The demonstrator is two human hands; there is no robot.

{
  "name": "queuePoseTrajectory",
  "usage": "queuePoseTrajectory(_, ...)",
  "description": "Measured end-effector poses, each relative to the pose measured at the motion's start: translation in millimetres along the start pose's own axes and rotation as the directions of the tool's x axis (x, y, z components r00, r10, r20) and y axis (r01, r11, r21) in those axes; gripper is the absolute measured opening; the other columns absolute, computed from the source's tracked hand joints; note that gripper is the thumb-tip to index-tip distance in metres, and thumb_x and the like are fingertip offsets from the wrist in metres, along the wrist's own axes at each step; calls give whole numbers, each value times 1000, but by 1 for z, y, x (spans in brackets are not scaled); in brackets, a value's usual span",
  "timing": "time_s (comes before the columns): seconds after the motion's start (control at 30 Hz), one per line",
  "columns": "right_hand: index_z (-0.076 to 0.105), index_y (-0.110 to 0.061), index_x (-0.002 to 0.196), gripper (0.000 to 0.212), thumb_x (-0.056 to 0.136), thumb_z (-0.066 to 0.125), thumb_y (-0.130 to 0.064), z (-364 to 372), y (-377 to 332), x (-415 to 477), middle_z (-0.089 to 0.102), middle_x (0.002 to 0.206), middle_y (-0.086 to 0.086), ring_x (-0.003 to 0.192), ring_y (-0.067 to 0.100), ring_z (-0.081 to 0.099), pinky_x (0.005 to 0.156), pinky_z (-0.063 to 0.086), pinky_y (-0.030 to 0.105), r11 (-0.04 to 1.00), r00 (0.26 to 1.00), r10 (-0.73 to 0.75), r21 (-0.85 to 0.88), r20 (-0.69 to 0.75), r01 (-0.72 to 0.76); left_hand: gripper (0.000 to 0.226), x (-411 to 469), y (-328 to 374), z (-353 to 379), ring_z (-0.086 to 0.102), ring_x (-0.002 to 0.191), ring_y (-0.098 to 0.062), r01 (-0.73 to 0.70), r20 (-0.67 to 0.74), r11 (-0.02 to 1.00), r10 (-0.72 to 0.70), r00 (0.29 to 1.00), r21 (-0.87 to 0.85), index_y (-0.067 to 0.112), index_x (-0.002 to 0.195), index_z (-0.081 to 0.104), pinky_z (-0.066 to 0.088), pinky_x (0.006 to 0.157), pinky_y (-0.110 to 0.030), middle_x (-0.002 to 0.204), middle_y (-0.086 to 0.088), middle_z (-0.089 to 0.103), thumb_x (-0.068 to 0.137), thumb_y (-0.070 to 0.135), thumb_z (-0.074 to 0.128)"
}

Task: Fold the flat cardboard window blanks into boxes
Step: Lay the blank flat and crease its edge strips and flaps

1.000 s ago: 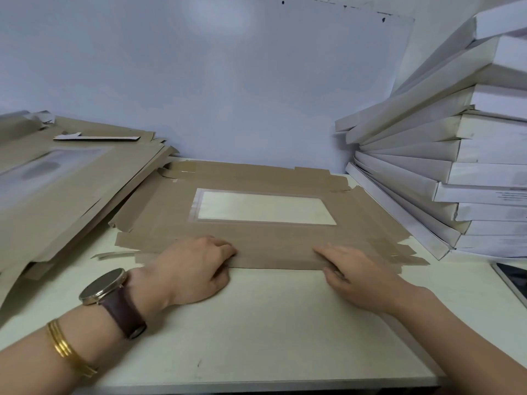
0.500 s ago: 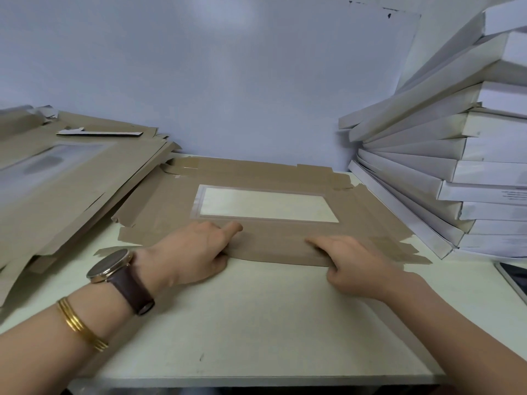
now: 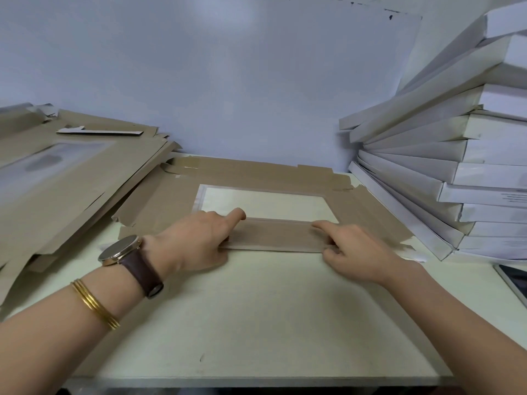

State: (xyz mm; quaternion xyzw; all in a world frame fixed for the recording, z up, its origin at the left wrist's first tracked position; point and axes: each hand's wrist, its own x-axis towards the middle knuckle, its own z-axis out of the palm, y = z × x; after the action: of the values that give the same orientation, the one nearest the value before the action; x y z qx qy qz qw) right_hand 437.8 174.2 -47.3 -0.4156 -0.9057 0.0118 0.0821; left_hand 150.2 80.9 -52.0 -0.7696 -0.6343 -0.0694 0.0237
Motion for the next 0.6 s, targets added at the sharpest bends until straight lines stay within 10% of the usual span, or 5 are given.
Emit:
queuePoseTrajectory(0.37, 40, -24, 140, 45, 97, 49, -29, 9, 5, 20, 54, 129, 1, 121, 21, 47, 88, 41, 33, 989, 993, 111, 106, -47, -106, 32, 16, 1, 8, 46, 80, -26, 110, -74, 993, -113, 991, -41, 16, 126, 34, 39, 67, -36, 95, -6, 57, 94, 17, 39)
queuePoseTrajectory(0.6, 40, -17, 139, 43, 97, 44, -15, 27, -16, 23, 43, 142, 3, 134, 22, 33, 107, 27, 34, 990, 987, 76, -104, -139, -91, 49, 13, 9, 28, 48, 113, -29, -81, -242, 988, 111, 964, 131, 11, 123, 52, 30, 95, -32, 122, -7, 52, 81, -1, 31)
